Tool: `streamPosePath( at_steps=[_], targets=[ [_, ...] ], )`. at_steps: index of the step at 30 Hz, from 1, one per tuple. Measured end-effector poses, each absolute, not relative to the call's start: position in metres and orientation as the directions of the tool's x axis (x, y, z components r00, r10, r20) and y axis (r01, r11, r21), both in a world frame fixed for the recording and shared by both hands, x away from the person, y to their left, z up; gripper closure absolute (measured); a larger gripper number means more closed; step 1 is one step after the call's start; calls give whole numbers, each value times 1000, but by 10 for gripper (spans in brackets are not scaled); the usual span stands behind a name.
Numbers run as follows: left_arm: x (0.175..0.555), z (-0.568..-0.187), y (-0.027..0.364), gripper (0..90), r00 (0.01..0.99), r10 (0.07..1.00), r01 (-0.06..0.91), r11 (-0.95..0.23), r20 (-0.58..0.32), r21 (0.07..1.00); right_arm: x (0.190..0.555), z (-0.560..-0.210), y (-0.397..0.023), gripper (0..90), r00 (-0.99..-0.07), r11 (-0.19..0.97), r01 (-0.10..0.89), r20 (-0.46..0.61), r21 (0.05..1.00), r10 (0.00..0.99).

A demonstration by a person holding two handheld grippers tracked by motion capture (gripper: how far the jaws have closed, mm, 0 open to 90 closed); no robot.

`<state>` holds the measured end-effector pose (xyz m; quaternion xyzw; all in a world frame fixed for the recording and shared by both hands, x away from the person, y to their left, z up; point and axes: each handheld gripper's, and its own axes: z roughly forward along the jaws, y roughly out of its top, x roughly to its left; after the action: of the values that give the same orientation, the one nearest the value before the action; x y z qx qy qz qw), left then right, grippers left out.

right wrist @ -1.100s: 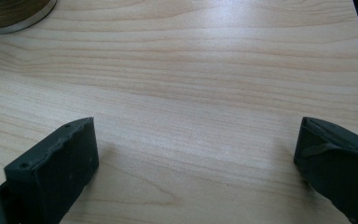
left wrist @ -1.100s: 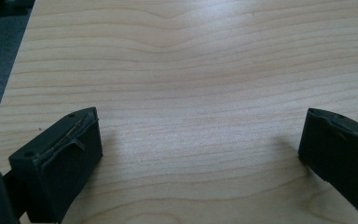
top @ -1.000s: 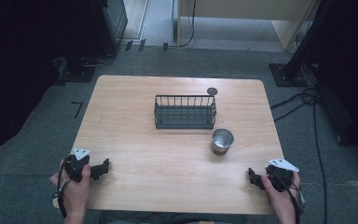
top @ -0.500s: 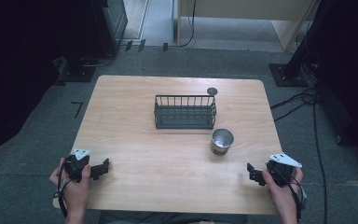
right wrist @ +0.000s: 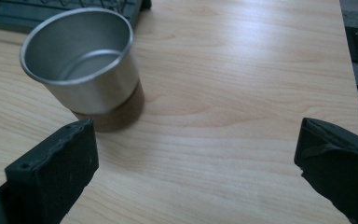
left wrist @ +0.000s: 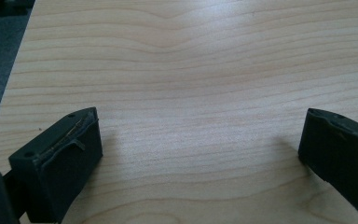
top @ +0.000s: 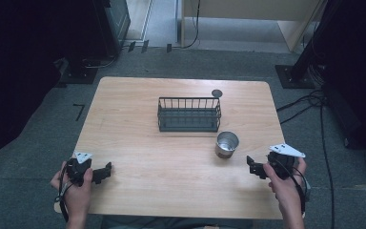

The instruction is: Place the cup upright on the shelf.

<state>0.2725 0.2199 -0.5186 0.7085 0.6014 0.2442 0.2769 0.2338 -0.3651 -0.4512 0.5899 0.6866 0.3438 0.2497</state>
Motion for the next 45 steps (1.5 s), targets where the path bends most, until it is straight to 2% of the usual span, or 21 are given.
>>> streamPosePath(
  at_steps=[23, 37, 45],
  targets=[
    [273, -519, 220, 0, 157, 987, 717, -123, 13, 686, 264, -426, -326, 0, -261, 130, 624, 48, 771, 964],
    [273, -519, 220, 0, 157, 987, 717, -123, 13, 686, 277, -427, -304, 0, -276, 152, 617, 31, 772, 961],
    [273, -519, 220, 0, 157, 987, 717, -123, 13, 686, 286, -433, -295, 0, -296, 146, 633, 64, 761, 953]
  ],
)
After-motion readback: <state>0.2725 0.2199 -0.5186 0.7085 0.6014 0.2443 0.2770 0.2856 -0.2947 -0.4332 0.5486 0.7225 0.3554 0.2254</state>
